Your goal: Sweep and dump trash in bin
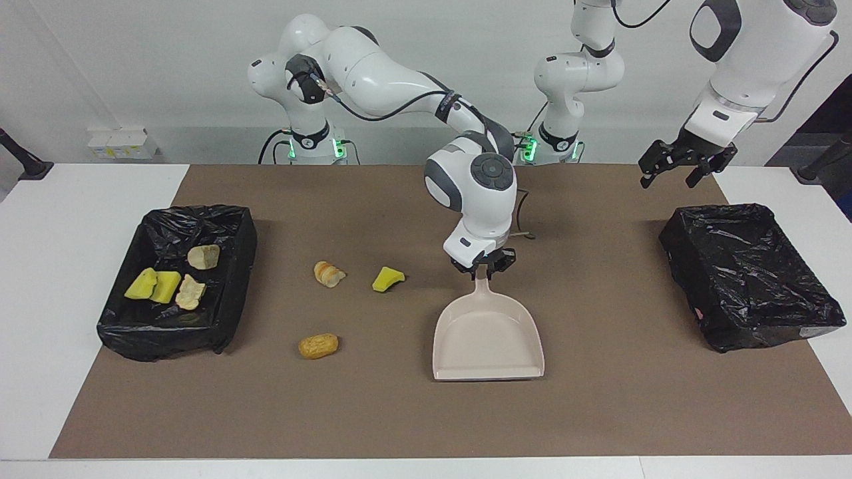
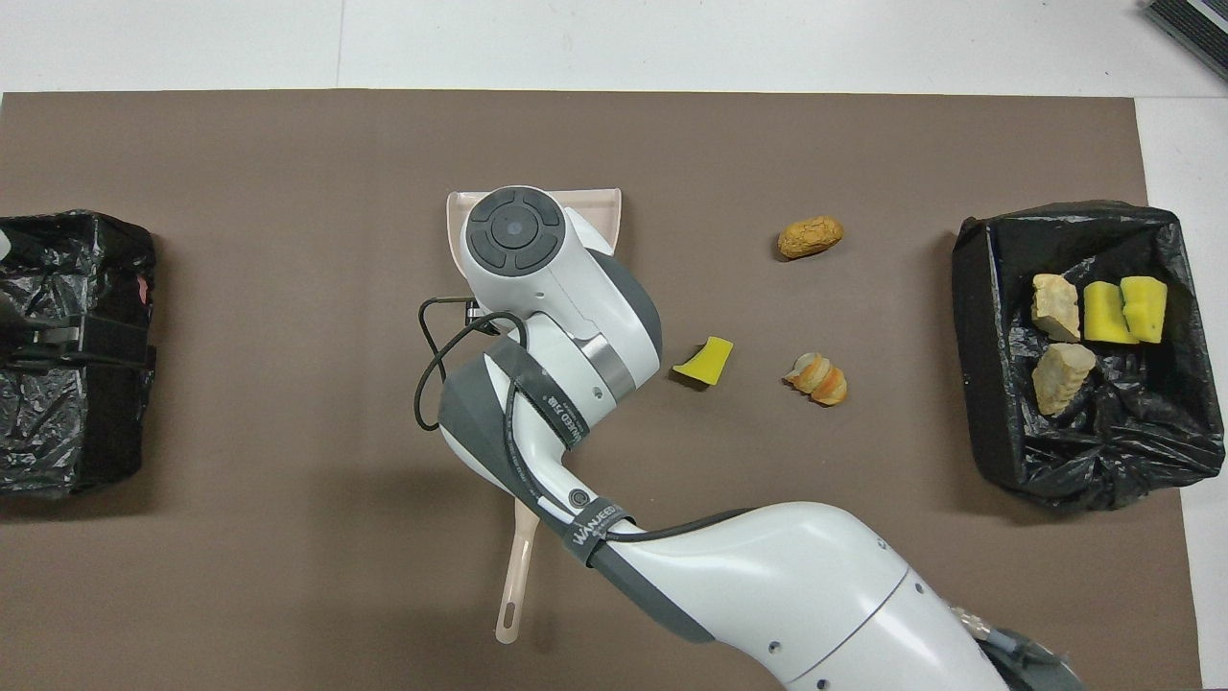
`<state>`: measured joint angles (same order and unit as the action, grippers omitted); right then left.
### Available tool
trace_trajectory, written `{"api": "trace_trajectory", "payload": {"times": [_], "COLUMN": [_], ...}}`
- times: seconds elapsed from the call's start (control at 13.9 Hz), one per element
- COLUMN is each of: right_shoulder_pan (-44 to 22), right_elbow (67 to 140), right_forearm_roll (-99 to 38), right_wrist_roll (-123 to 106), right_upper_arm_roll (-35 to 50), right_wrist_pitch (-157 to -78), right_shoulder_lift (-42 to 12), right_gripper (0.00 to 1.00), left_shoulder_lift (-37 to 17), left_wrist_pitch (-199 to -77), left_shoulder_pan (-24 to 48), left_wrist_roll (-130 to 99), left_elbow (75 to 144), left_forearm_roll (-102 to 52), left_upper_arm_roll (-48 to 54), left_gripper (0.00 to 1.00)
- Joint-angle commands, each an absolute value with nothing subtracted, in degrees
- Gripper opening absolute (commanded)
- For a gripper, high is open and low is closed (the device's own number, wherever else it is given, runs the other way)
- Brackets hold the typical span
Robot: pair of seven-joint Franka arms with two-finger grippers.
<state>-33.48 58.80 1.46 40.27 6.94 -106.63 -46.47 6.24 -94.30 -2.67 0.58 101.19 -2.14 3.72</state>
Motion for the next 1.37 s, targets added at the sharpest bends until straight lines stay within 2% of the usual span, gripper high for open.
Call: {"api": "trace_trajectory", "payload": {"times": [0.0, 0.14, 0.22, 0.36, 0.51, 0.72, 0.87, 1.08, 1.3], "right_shoulder_pan": [-33.0, -32.2, -32.1, -30.4, -25.7, -19.3, -17.3, -18.4, -23.3], "right_elbow": [57.5, 57.7, 58.0, 59.1, 62.8, 72.3, 77.7, 86.5, 97.0], "right_forearm_roll": [1.2, 1.4, 1.4, 0.9, 0.4, 0.3, 0.3, 0.3, -0.2], "right_wrist_roll": [38.6, 37.3, 37.3, 37.7, 38.1, 37.4, 36.8, 37.8, 41.1], "right_upper_arm_roll": [6.7, 6.7, 6.6, 6.6, 6.6, 6.7, 6.6, 6.7, 7.0], "right_wrist_pitch": [-107.2, -106.7, -106.3, -106.1, -106.0, -105.7, -104.9, -104.9, -106.9], "right_shoulder_lift": [-46.8, -45.4, -44.0, -41.5, -35.8, -24.8, -19.7, -12.9, -6.2], "right_gripper": [0.68, 0.69, 0.75, 0.94, 1.0, 1.0, 1.0, 1.0, 1.0], "left_shoulder_lift": [6.2, 6.2, 6.2, 6.2, 6.2, 6.2, 6.1, 6.1, 6.0], "left_wrist_pitch": [-92.8, -92.8, -92.8, -92.7, -92.7, -93.0, -93.1, -93.3, -94.0], "left_shoulder_pan": [-3.5, -3.5, -3.5, -3.5, -3.5, -3.5, -3.5, -3.5, -3.4], "left_wrist_roll": [1.5, 1.8, 1.8, 1.8, 1.8, 1.8, 1.8, 1.8, 1.5], "left_elbow": [100.5, 100.5, 100.5, 100.5, 100.5, 100.5, 100.5, 100.5, 100.5], "left_forearm_roll": [-1.4, -1.4, -1.4, -1.4, -1.4, -1.4, -1.4, -1.4, -1.5], "left_upper_arm_roll": [4.2, 4.2, 4.2, 4.2, 4.2, 4.2, 4.2, 4.2, 4.2], "left_gripper": [1.0, 1.0, 1.0, 1.0, 1.0, 1.0, 1.0, 1.0, 1.0]}}
